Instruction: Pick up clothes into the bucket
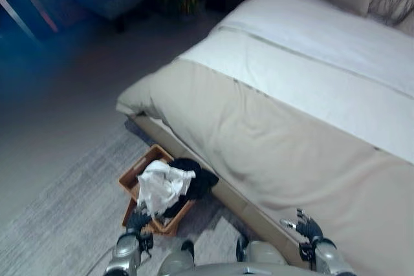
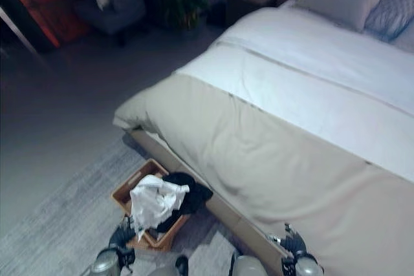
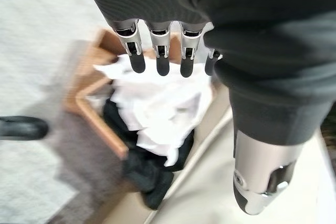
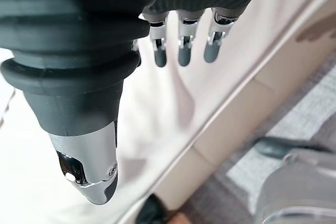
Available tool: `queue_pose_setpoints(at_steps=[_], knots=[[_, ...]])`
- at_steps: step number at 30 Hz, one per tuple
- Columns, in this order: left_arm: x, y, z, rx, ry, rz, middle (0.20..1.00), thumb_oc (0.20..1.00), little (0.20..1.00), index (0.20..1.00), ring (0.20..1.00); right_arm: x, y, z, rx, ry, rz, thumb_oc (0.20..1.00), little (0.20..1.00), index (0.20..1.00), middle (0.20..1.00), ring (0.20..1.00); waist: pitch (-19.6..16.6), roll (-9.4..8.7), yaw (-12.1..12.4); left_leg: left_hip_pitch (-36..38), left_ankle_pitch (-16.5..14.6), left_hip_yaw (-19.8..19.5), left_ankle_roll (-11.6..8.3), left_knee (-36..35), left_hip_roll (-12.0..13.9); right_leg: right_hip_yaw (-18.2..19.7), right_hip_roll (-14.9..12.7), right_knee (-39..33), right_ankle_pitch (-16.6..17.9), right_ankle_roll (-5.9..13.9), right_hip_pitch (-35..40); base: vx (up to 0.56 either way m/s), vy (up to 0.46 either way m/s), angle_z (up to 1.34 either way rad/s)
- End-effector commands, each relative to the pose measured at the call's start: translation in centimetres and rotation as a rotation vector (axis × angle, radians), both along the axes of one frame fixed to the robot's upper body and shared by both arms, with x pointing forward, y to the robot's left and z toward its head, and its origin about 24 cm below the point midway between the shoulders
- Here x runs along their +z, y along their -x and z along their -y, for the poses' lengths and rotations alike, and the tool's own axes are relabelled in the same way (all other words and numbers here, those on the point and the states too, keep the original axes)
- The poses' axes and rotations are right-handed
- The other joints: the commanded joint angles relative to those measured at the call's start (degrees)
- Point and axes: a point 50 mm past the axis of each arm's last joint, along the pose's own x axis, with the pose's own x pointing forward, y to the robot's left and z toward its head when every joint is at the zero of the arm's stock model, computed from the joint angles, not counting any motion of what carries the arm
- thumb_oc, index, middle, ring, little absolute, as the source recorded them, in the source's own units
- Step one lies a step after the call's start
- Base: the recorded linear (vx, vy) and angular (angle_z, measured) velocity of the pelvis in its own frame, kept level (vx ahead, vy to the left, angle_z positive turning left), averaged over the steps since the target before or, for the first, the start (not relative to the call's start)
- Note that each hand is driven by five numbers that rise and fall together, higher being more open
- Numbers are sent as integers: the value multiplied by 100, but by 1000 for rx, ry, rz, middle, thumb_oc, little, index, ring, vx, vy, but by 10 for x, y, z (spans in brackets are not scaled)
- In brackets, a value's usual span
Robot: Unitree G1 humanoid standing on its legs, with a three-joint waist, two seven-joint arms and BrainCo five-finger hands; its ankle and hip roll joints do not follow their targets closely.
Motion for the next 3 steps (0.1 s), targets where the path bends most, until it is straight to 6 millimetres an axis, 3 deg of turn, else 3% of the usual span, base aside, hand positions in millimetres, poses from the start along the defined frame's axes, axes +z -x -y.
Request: queue_pose_setpoints(at_steps=[1,3], knots=[[-3,7,-4,-82,-38,-55,1000,1000,1000,1000,1000,0,-2,0,-45,-49,18,1000,1000,1000,1000,1000,-66,-203,46,-110,155,66,-24,69,-228,95,-93,-638,395,222,344,75,-8,0],[-8,18,-1,-117,-53,-110,1000,1000,1000,1000,1000,-3,2,-7,-36,-68,1,1000,1000,1000,1000,1000,-141,-214,58,25,160,80,-24,-27,-211,85,-79,-712,402,219,465,49,-5,2]])
